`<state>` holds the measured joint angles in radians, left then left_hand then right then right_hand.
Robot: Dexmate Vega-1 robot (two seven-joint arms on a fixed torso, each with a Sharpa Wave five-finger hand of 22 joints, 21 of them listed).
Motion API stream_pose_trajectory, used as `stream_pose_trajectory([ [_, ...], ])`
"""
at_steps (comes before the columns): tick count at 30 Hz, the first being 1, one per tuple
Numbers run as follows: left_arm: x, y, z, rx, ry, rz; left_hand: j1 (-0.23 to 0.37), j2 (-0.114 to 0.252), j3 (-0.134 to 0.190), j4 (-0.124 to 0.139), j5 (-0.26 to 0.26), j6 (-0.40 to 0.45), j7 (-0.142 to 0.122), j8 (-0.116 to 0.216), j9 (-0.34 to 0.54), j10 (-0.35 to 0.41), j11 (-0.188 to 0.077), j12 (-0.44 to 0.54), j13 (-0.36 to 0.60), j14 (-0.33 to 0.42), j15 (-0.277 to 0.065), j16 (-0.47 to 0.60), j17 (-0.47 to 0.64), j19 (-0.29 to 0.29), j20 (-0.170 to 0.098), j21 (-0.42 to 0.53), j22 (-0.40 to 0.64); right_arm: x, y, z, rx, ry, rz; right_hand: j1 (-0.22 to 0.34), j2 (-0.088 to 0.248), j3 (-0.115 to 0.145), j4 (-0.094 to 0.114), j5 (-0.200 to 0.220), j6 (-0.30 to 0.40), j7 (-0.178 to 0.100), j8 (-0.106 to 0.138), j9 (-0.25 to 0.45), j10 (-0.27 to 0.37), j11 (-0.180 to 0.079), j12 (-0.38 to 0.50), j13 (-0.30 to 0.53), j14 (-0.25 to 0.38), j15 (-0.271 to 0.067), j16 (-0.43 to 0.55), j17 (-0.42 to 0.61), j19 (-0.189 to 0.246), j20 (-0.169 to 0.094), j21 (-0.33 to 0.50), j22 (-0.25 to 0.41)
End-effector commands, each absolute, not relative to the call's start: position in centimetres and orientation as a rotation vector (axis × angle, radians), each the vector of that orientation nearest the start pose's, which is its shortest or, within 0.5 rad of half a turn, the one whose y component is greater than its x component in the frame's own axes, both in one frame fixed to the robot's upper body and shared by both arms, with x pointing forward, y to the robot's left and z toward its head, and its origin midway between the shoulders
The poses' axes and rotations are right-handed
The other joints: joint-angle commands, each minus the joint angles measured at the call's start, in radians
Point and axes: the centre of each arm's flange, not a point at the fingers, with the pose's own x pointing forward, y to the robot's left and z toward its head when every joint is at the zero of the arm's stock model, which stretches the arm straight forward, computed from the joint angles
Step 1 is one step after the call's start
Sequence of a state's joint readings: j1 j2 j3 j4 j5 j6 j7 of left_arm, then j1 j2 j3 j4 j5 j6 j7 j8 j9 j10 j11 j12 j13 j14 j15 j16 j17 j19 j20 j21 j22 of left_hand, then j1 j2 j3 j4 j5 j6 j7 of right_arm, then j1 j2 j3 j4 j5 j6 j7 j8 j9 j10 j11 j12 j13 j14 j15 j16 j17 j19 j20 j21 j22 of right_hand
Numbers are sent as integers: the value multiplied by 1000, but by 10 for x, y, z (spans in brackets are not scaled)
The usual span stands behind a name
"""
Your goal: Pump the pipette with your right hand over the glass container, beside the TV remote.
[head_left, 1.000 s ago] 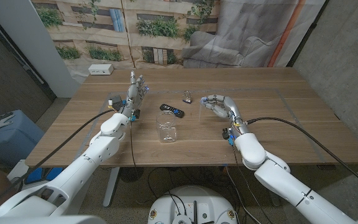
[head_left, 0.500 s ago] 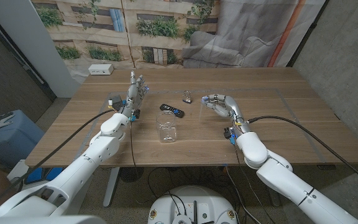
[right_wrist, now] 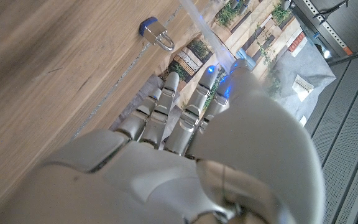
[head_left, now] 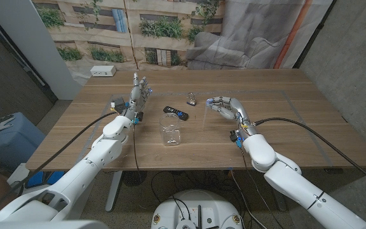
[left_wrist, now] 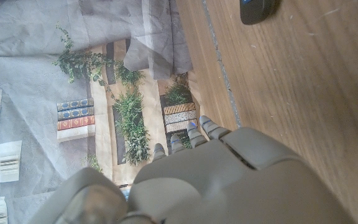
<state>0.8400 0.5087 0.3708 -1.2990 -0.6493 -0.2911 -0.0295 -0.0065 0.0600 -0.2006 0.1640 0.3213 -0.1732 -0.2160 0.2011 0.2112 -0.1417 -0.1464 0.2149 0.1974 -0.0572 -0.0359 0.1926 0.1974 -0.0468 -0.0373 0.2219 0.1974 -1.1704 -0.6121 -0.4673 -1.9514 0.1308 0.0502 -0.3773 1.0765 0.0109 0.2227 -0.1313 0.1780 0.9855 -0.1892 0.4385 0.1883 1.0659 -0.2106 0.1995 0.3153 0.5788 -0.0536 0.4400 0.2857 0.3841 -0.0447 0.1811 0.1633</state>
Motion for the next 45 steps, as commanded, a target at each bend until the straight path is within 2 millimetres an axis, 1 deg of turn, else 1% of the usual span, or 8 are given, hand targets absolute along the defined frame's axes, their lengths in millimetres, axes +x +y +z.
stream_pose_trajectory([
  [1,653,290,-28,-42,-593,-207,4,41,-4,0,7,-1,-6,6,2,0,-2,4,6,-9,-116,6,2,-7,-89,5,2,520,-169,-64,-351,-676,142,0,8,-4,1,1,-6,0,-4,4,0,-2,0,4,-5,-142,1,6,-4,-10,-1,1],
  [5,653,290,-28,-42,-593,-207,4,41,-4,0,7,-1,-6,6,2,-1,-2,4,6,-8,-115,6,2,-7,-89,5,2,519,-169,-62,-353,-683,138,1,11,-3,0,2,-3,0,-4,4,4,-3,5,6,-6,-145,2,7,-4,-11,0,1],
  [6,653,290,-28,-42,-593,-207,4,41,-4,0,7,-1,-6,6,2,1,1,5,6,-8,-115,6,2,-6,-89,5,2,519,-170,-60,-353,-686,137,1,12,-3,0,2,-2,-1,-4,4,5,-3,5,6,-5,-145,3,8,-3,-11,0,1],
  [16,653,290,-28,-42,-593,-207,4,41,-5,0,7,-1,-6,6,2,-1,-3,4,6,-8,-115,6,2,-7,-89,5,2,517,-175,-49,-360,-707,130,1,16,-2,-3,3,3,-1,-4,4,8,-4,9,7,-3,-146,7,10,-1,-13,2,1],
  [28,653,290,-28,-42,-593,-207,4,41,-5,-1,7,-2,-6,6,2,0,-2,4,6,-8,-115,6,2,-6,-89,5,2,513,-185,-34,-404,-748,117,-4,18,-3,-3,3,3,2,-5,4,8,-3,11,8,-1,-144,9,12,5,-9,5,1],
  [38,653,290,-28,-42,-593,-207,4,41,-5,-1,7,-1,-6,6,2,0,-3,4,6,-8,-115,6,2,-6,-88,5,2,519,-196,-18,-448,-773,75,-2,19,-2,-6,4,7,2,-5,4,12,-3,15,11,0,-147,11,13,8,-9,5,1],
  [45,653,290,-28,-42,-593,-207,4,41,-5,0,7,-1,-6,6,2,-1,-2,4,6,-8,-115,6,2,-7,-89,5,2,525,-206,-9,-479,-791,39,-1,21,-2,-9,5,9,2,-5,5,12,-3,17,13,1,-148,13,15,15,-4,8,1],
])
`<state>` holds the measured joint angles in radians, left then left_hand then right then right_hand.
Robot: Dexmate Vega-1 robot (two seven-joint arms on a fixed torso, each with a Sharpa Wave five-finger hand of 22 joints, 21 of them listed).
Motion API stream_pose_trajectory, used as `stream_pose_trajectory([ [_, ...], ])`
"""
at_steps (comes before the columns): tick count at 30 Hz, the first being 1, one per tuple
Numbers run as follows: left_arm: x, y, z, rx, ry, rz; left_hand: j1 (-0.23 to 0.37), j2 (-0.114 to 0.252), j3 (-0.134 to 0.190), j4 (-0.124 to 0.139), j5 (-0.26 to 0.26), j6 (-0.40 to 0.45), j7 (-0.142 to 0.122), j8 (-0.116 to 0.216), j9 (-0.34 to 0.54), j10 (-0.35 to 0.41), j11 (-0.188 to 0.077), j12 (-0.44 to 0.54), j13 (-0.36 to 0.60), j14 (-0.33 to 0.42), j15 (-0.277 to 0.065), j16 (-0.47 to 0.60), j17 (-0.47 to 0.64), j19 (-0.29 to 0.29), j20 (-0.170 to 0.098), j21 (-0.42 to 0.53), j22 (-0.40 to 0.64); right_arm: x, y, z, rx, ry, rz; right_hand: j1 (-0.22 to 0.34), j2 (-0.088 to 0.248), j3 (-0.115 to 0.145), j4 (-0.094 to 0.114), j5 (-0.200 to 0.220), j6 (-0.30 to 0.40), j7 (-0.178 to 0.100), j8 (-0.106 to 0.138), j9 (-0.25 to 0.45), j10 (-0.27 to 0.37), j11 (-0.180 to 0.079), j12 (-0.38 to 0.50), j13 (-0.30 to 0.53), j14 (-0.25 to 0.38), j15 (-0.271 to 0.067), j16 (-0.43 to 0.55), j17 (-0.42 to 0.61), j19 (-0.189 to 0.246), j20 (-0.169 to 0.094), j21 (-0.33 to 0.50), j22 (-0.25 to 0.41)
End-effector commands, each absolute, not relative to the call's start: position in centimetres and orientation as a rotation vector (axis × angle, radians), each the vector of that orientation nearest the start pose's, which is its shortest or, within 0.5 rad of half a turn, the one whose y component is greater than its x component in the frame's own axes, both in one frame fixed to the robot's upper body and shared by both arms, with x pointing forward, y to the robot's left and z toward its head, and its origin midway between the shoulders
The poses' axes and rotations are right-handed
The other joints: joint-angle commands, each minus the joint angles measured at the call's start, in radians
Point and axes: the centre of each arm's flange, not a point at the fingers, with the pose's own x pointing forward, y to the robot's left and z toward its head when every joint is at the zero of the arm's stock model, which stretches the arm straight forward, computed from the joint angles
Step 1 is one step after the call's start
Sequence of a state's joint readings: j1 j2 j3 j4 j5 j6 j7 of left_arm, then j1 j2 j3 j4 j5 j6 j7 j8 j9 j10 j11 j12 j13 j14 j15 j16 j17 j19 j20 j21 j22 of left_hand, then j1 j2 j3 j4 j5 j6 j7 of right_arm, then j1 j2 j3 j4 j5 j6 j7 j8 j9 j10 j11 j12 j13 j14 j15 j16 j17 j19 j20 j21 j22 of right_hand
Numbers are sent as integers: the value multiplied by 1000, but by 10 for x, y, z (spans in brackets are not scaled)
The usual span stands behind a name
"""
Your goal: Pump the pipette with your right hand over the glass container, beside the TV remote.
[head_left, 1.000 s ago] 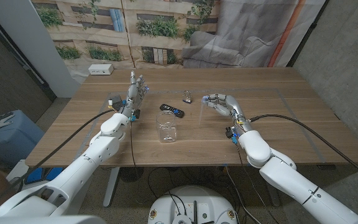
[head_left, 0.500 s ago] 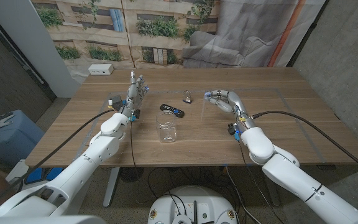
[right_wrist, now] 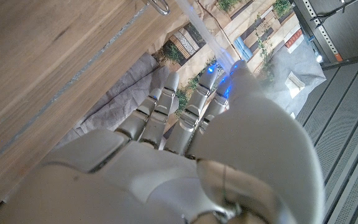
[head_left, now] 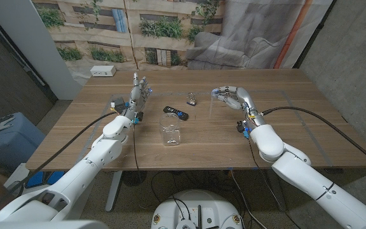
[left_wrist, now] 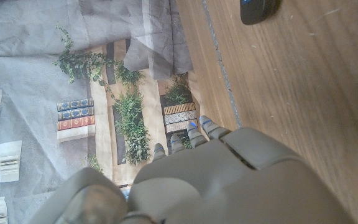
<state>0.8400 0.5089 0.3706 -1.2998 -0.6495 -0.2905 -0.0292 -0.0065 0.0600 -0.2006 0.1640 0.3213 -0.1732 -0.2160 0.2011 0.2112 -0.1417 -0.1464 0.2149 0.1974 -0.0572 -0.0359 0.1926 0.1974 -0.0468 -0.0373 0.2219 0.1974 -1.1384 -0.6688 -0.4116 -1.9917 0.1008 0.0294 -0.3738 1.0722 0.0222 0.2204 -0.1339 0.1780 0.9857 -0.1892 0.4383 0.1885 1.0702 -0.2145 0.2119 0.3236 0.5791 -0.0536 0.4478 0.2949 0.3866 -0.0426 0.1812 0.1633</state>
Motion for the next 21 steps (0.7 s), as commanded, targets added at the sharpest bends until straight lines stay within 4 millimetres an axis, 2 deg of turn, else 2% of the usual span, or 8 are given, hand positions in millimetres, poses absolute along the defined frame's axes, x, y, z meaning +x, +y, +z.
stream_pose_trajectory([
  [1,653,290,-28,-42,-593,-207,4,41,-5,0,7,-1,-6,6,2,1,2,5,6,-8,-116,6,2,-6,-89,5,2,526,-208,-8,-485,-798,37,4,10,1,-7,5,9,2,-5,5,8,1,5,5,1,-148,6,6,13,-6,8,1],
  [21,653,290,-28,-42,-593,-207,4,42,-5,0,7,-1,-6,6,2,1,-3,5,6,-8,-114,6,2,-6,-89,5,2,552,-234,20,-613,-852,-52,1,13,1,-9,6,12,2,-6,5,8,0,8,10,0,-145,7,7,16,-1,8,2],
])
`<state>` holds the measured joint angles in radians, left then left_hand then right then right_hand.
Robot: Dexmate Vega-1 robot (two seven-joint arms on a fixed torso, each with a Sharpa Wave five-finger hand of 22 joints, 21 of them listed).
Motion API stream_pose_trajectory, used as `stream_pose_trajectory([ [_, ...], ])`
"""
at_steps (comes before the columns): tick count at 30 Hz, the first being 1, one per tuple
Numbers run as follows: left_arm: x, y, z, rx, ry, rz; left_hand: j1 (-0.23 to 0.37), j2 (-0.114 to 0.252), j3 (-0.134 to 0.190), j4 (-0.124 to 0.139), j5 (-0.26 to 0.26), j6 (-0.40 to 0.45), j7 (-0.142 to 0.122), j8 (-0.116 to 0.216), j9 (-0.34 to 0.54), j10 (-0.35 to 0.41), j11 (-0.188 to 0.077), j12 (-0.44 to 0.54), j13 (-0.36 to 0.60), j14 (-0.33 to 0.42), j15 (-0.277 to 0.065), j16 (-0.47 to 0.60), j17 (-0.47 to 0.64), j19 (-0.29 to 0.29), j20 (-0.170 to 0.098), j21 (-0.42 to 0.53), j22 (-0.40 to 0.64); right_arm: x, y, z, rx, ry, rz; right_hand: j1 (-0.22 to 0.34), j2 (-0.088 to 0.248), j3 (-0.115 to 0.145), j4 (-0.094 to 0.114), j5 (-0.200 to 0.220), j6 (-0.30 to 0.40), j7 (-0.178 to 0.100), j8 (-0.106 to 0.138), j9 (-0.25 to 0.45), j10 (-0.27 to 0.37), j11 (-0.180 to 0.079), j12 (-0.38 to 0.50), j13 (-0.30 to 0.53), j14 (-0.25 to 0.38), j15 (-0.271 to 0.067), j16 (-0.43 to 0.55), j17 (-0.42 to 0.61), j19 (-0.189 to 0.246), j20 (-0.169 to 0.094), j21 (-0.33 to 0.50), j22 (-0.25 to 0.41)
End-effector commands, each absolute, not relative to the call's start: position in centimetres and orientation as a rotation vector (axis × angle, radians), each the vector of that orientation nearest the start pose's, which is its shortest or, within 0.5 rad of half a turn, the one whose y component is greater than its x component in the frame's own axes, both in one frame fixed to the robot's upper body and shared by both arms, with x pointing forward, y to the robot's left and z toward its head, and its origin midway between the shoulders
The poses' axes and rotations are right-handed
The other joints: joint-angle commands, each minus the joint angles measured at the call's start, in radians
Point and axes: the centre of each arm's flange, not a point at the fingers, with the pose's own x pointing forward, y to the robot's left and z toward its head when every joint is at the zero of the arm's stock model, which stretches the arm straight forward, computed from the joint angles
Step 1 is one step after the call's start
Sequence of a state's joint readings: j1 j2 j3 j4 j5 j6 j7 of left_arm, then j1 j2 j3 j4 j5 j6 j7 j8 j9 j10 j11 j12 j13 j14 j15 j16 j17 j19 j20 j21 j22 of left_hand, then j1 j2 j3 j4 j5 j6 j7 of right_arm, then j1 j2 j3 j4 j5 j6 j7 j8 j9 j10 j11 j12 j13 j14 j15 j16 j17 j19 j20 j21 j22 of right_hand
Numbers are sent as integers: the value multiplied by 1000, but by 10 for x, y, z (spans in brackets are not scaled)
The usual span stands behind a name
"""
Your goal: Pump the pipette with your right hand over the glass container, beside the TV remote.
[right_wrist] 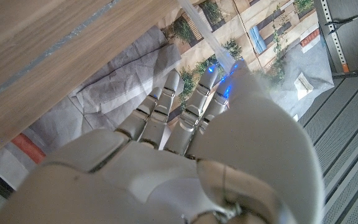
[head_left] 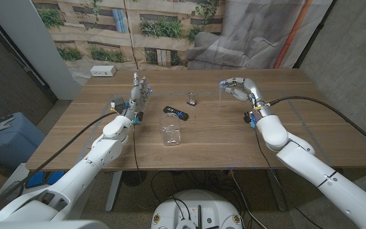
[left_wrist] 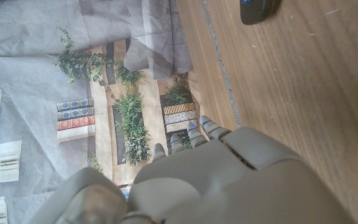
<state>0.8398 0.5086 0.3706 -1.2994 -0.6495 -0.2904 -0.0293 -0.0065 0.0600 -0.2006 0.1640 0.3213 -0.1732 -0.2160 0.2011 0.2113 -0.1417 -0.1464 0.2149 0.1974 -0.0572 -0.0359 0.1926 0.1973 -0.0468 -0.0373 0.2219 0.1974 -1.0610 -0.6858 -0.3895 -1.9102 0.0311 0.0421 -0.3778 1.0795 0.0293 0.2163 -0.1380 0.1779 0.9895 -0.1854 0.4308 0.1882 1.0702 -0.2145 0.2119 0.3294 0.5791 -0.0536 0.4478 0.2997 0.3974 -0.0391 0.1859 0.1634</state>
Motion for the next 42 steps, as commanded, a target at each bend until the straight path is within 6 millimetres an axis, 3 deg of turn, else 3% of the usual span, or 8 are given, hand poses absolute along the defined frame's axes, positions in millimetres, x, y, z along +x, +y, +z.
stream_pose_trajectory([
  [1,653,290,-28,-42,-593,-207,4,42,-5,-1,7,-1,-6,6,2,0,-4,4,6,-9,-115,6,2,-6,-89,5,2,553,-235,21,-621,-857,-57,-6,6,5,-5,6,8,-1,1,6,8,0,9,4,0,-145,7,2,6,-5,3,2],
  [23,653,290,-28,-42,-593,-207,4,42,-5,0,7,-1,-6,6,2,0,-3,4,6,-9,-116,6,2,-7,-88,5,2,563,-244,37,-830,-913,-142,-8,8,6,-8,6,13,-5,1,6,7,0,9,6,3,-144,7,2,8,-2,2,2],
  [42,653,290,-28,-42,-593,-207,4,41,-5,0,7,-1,-6,6,2,0,-5,4,6,-8,-116,6,2,-6,-88,5,2,576,-243,35,-1019,-920,-233,-6,10,8,-11,6,17,-7,1,6,12,-1,12,7,11,-144,9,1,11,-2,3,2],
])
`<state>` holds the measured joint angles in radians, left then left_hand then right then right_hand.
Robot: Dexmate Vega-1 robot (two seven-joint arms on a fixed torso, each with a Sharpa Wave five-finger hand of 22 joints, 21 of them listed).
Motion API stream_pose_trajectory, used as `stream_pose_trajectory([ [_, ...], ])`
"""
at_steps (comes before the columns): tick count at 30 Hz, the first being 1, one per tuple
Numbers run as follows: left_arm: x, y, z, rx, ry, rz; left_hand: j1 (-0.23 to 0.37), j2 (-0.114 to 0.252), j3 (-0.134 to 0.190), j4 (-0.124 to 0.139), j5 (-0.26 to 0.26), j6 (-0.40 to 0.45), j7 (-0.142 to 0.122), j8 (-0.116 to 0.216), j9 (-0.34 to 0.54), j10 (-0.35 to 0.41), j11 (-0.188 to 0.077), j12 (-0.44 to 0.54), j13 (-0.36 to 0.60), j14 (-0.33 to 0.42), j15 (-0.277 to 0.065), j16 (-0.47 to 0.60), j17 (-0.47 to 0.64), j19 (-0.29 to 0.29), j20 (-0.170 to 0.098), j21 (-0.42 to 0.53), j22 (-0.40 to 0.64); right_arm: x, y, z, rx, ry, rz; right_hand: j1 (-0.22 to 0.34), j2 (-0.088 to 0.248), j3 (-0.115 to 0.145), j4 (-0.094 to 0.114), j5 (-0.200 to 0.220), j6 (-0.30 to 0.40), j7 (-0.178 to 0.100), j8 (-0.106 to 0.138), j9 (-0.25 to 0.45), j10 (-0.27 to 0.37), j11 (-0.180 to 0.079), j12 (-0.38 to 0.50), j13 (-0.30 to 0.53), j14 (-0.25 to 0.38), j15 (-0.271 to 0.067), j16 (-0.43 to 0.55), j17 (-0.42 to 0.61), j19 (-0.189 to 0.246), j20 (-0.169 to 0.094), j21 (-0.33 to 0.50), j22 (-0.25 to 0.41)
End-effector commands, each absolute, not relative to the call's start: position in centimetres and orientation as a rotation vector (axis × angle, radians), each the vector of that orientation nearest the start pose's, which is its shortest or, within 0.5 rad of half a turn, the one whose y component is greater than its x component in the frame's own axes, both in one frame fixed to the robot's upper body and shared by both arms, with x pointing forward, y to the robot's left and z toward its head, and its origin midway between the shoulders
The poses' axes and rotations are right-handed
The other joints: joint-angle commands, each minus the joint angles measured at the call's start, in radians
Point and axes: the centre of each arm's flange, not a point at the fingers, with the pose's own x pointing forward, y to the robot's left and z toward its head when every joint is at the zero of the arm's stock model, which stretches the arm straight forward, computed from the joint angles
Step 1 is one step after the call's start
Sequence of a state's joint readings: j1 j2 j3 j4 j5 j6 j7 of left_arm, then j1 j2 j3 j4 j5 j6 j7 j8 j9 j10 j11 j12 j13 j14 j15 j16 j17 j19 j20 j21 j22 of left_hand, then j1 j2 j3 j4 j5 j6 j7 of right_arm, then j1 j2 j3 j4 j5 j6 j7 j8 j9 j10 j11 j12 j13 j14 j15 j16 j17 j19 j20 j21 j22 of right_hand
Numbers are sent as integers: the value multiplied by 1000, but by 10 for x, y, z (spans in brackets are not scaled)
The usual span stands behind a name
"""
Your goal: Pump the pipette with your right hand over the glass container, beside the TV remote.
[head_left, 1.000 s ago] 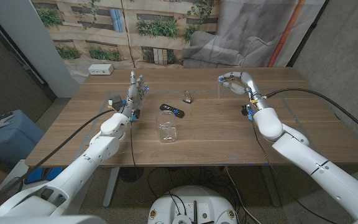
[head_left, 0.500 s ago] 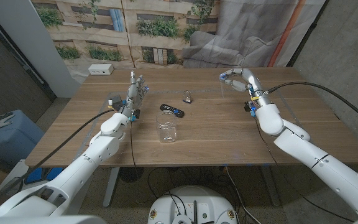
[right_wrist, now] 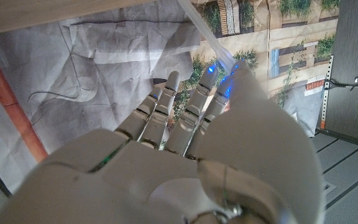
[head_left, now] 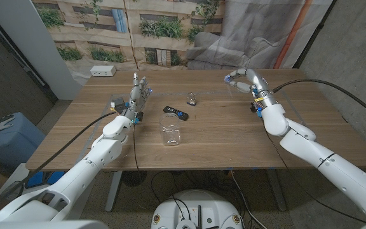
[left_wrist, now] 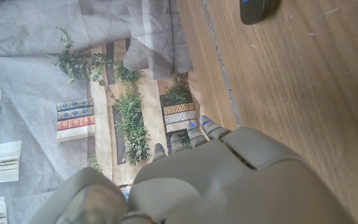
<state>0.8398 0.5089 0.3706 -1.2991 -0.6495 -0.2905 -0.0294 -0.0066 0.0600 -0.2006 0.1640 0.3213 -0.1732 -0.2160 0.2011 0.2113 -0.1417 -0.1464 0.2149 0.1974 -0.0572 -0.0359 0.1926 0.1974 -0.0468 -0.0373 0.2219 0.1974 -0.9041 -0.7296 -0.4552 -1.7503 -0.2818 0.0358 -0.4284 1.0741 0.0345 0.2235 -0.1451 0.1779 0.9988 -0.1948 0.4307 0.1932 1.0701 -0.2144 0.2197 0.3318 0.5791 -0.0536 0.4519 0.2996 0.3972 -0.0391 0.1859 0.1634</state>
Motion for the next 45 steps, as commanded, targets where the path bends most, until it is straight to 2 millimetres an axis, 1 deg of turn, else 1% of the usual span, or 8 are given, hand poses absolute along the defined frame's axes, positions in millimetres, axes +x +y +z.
stream_pose_trajectory([
  [1,653,290,-28,-42,-593,-207,4,41,-5,0,7,-1,-6,6,2,0,-5,4,6,-8,-115,6,2,-6,-88,5,2,577,-243,34,-1026,-919,-238,-1,5,1,-4,6,8,2,1,1,12,-1,5,5,11,-144,6,1,12,-2,3,2],
  [8,653,290,-28,-42,-593,-207,4,42,-5,0,7,-1,-6,6,2,0,-3,4,6,-8,-115,6,2,-6,-89,5,2,582,-244,31,-1055,-906,-271,2,6,3,-6,6,14,2,3,1,14,-1,6,5,14,-146,5,0,14,-3,3,2],
  [21,653,290,-28,-42,-593,-207,4,42,-5,0,7,-1,-6,6,2,0,-4,4,6,-8,-115,6,2,-6,-88,5,2,582,-244,28,-1154,-900,-321,2,5,5,-8,6,13,2,2,1,17,-1,7,6,16,-145,2,-2,15,-4,3,2],
  [22,653,290,-28,-42,-593,-207,4,42,-5,0,7,-1,-6,6,2,0,1,4,6,-8,-115,6,2,-6,-89,5,2,582,-245,28,-1164,-902,-318,2,5,5,-8,6,13,2,2,1,17,-1,7,6,16,-145,3,-2,15,-4,3,2],
  [30,653,290,-28,-42,-593,-207,4,41,-5,-1,7,-2,-6,6,2,0,-4,5,6,-8,-115,6,2,-7,-88,5,2,584,-246,25,-1227,-864,-334,3,5,6,-9,6,18,2,3,1,19,0,8,8,17,-146,2,-2,16,-5,3,2],
  [45,653,290,-28,-42,-593,-207,4,42,-6,0,7,-1,-6,6,2,-1,-2,4,6,-8,-115,6,2,-6,-88,5,2,594,-242,17,-1322,-783,-335,6,9,10,-10,5,25,3,5,1,23,0,9,8,19,-148,-1,-5,16,-6,2,2],
])
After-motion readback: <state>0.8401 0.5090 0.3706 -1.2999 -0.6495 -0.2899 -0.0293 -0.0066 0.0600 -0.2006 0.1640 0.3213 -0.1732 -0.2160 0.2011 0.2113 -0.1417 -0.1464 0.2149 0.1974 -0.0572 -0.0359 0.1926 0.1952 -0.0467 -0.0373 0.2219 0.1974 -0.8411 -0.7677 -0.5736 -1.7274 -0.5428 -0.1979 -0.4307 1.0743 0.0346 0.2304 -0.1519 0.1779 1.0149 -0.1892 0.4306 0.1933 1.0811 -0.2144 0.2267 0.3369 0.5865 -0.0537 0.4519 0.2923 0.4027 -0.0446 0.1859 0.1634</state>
